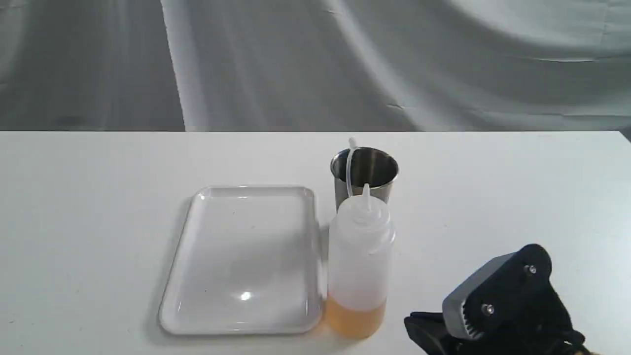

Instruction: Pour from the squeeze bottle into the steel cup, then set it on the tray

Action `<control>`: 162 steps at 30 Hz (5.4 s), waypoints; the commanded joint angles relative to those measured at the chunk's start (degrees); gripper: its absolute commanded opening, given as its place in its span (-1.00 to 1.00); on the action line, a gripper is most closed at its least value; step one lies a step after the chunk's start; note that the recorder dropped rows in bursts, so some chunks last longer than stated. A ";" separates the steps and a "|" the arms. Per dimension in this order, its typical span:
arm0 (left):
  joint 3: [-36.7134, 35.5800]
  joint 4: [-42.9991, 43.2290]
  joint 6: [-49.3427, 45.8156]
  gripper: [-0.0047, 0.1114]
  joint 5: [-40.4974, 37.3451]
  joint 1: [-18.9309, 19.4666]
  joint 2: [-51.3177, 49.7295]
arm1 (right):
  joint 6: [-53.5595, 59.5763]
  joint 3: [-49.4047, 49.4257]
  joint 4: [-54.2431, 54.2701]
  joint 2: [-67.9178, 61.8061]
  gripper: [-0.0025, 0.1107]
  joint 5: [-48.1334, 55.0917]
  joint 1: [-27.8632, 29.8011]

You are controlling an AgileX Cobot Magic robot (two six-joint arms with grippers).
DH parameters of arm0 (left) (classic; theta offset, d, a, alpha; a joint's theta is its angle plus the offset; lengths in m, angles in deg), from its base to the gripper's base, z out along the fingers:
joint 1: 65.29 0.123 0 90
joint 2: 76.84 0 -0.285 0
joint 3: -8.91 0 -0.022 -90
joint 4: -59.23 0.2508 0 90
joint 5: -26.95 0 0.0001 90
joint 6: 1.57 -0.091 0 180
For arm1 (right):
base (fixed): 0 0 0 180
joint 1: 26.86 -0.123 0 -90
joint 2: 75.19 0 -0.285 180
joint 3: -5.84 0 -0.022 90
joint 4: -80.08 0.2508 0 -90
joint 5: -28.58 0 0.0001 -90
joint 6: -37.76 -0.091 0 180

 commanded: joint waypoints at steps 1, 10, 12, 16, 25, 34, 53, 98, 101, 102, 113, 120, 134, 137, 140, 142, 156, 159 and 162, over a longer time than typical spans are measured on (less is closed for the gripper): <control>-0.25 0.03 0.10 -0.78 0.37 -0.18 0.28 | 0.87 0.35 1.48 -4.41 -0.96 -7.44 -0.10; -0.25 0.03 0.10 -0.78 0.37 -0.18 0.28 | 0.87 0.24 3.99 -12.38 -0.96 -13.42 -0.10; -0.25 0.03 0.10 -0.78 0.37 -0.18 0.28 | 0.87 0.24 4.09 -12.39 -0.96 -13.67 -0.10; -0.25 0.03 0.10 -0.78 0.37 -0.18 0.28 | 0.87 0.24 4.71 -12.39 -0.96 -14.07 -0.10; -0.25 0.03 0.10 -0.78 0.37 -0.18 0.28 | -1.95 0.24 4.89 -12.39 -0.24 -14.07 -0.10; -0.25 0.03 0.10 -0.78 0.37 -0.18 0.28 | -2.72 0.24 4.89 -12.47 0.71 -14.07 -0.10; -0.25 0.03 0.10 -0.78 0.37 -0.18 0.28 | -2.38 -2.18 8.06 -12.68 0.71 -14.04 0.00; -0.25 0.03 0.10 -0.78 0.37 -0.18 0.28 | -2.61 -20.09 12.54 -30.68 0.53 -10.97 0.00; -0.25 0.03 0.10 -0.78 0.37 -0.18 0.28 | -2.61 -20.09 12.54 -30.68 0.30 -10.92 0.00; -0.25 0.03 0.10 -0.78 0.37 -0.18 0.28 | -2.61 -20.09 12.54 -30.39 0.19 -10.67 0.00; -0.25 0.03 0.10 -0.78 0.37 -0.18 0.28 | -2.61 -19.98 12.54 -21.22 -0.19 -6.83 0.11; -0.25 0.03 0.10 -0.78 0.37 -0.18 0.28 | -2.86 -19.98 7.04 -13.11 -0.19 5.10 6.01; -0.25 0.03 0.10 -0.78 0.37 -0.18 0.28 | -11.62 -20.79 -18.66 2.61 -0.19 23.29 30.06; -0.25 0.03 0.10 -0.78 0.37 -0.18 0.28 | -16.02 -24.83 -26.77 2.62 -0.19 31.31 31.88; -0.25 0.03 0.10 -0.78 0.37 -0.18 0.28 | -19.70 -29.90 -34.79 1.47 -0.19 37.87 31.88; -0.25 0.03 0.10 -0.78 0.37 -0.18 0.28 | -22.47 -33.02 -39.01 0.37 -0.19 39.97 31.74; -0.25 0.03 0.10 -0.78 0.37 -0.18 0.28 | -27.05 -54.21 -63.01 -16.95 -0.19 60.00 20.17; -0.25 0.03 0.10 -0.78 0.37 -0.18 0.28 | -27.05 -55.42 -64.46 -18.89 -0.19 60.26 18.43; -0.25 0.03 0.10 -0.78 0.37 -0.18 0.28 | -27.05 -55.42 -66.52 -19.56 -0.19 59.62 17.74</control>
